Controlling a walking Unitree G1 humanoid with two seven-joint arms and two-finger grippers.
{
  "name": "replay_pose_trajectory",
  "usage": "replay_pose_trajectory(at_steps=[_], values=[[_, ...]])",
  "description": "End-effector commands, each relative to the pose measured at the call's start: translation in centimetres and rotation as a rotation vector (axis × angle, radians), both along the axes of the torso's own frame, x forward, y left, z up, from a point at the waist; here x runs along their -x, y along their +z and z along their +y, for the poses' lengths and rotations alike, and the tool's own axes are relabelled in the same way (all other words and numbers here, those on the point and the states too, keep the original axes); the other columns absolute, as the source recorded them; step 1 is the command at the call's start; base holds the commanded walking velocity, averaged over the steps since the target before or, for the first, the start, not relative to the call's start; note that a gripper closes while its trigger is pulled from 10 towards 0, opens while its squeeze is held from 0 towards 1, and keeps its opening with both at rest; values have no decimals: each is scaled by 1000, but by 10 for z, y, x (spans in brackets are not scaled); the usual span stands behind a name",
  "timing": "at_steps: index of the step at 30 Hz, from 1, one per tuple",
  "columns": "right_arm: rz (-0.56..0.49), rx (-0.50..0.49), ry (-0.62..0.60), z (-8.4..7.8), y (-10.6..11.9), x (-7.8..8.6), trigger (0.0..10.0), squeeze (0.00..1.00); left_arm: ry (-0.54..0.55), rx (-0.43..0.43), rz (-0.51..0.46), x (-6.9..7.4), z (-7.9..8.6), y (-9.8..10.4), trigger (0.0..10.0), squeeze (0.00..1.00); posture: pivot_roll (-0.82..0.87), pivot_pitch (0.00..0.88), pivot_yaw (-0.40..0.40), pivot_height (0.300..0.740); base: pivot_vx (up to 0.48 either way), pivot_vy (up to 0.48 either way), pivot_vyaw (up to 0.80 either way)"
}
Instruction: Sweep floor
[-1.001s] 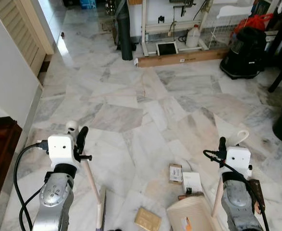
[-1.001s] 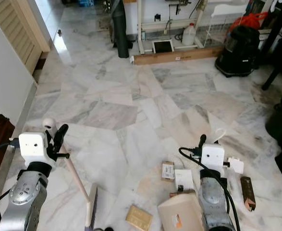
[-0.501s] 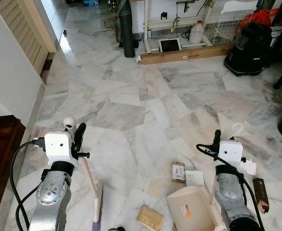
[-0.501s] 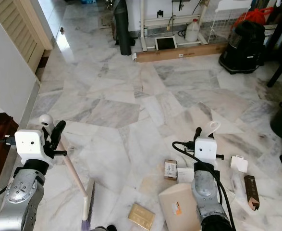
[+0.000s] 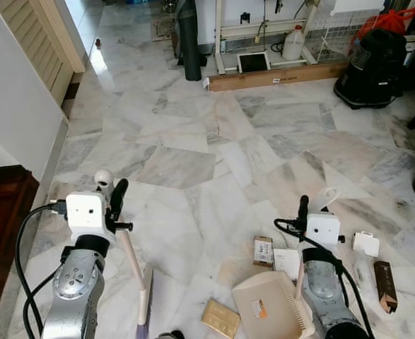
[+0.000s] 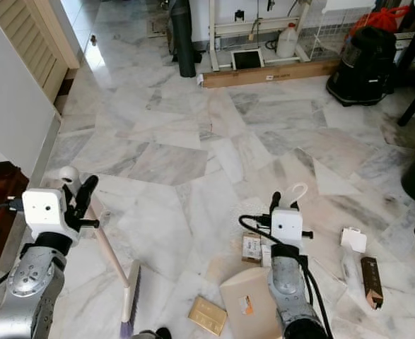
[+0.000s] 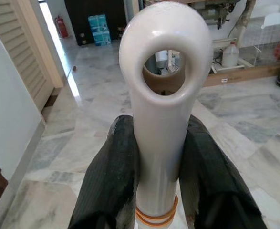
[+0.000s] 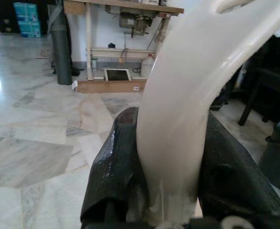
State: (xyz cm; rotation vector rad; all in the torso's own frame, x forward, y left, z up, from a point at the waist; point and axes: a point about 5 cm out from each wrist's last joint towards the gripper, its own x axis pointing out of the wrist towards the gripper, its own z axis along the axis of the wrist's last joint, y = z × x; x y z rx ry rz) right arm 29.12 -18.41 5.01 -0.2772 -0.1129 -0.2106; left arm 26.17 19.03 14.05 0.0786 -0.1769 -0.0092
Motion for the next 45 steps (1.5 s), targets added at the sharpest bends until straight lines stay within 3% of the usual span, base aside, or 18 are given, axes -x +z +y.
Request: replay_pose_trajectory(at_steps=[1,15,20,35,45], values=[[43,22,-16,-5,-9,6,10000,0,-10,-17,-35,1,1,10,10000,0,53,136,92,740,0,0,0],[-69,48,-66,-14,16,-11,10000,0,-4,-23,-50,2,5,15,10000,0,73,136,102,740,0,0,0],[-64,53,-60,-13,15,-12,10000,0,-7,-27,-51,2,5,16,10000,0,75,139,104,740,0,0,0],[46,51,19,12,-17,11,10000,0,-93,-15,-21,2,-2,17,10000,0,87,149,114,740,0,0,0],[80,63,38,16,-29,23,10000,0,-115,48,93,-2,-5,0,10000,0,82,146,114,740,0,0,0]])
